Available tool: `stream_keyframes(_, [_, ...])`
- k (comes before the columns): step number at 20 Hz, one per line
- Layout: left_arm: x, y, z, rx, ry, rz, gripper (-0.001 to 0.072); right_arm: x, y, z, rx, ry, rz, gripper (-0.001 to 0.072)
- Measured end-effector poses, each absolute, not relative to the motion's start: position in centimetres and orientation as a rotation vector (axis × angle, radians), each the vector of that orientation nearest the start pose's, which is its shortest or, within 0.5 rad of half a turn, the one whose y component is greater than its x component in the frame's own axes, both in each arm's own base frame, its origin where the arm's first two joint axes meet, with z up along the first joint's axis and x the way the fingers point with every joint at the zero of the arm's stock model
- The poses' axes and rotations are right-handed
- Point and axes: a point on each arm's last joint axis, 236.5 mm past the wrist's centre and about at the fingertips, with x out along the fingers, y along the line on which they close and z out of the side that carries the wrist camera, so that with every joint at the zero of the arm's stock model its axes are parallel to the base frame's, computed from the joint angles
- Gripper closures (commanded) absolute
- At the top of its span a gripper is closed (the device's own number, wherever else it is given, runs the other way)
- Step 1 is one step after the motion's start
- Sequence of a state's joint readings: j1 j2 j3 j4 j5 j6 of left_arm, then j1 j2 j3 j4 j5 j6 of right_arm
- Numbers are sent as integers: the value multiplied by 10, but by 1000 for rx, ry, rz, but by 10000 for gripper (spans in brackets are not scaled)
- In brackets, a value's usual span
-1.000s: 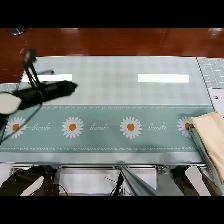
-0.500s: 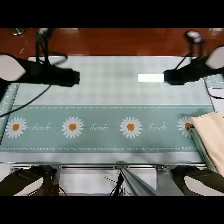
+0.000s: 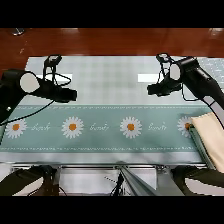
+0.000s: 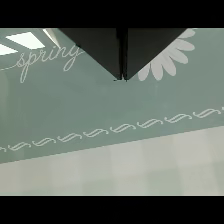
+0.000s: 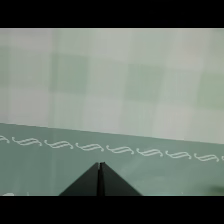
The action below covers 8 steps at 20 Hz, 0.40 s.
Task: Fold the shirts.
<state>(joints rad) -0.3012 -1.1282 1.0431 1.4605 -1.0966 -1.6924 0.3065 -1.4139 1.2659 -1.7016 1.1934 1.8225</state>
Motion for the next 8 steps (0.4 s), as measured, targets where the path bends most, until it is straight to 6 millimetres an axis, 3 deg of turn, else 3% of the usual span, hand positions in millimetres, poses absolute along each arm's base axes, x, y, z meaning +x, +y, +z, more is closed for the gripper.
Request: stream_keyframes(8, [340, -128, 25, -25, 1212, -240, 678, 392, 94, -10, -118, 1316, 17, 688])
